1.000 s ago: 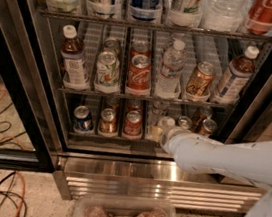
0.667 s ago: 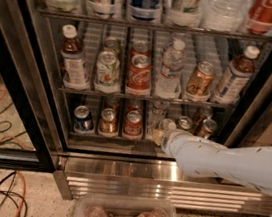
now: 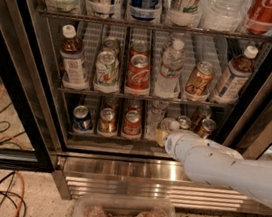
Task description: Pick water bottle from bottom shelf of fridge
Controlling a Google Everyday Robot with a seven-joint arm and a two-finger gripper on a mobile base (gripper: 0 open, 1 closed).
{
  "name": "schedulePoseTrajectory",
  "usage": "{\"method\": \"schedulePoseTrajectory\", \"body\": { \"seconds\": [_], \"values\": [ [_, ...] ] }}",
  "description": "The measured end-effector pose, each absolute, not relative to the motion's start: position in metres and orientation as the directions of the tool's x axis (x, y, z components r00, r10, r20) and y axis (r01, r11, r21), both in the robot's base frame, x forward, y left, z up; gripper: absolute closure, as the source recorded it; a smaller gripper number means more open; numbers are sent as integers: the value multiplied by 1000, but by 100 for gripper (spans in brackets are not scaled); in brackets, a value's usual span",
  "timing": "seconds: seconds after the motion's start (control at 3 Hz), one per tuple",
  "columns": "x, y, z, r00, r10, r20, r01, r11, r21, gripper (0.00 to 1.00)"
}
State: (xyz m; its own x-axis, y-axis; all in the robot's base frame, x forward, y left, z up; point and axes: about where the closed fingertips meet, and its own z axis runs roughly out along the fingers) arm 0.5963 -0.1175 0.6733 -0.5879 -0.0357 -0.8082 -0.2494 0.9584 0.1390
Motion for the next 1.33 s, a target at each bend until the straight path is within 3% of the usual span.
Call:
{"method": "schedulePoseTrajectory", "body": {
  "seconds": [0.67,1.33],
  "values": [
    [574,-117,726,-511,-83,-855,-315,944,96,100],
    [567,-110,719,-563,-83,-822,-316,941,122,100]
  ]
}}
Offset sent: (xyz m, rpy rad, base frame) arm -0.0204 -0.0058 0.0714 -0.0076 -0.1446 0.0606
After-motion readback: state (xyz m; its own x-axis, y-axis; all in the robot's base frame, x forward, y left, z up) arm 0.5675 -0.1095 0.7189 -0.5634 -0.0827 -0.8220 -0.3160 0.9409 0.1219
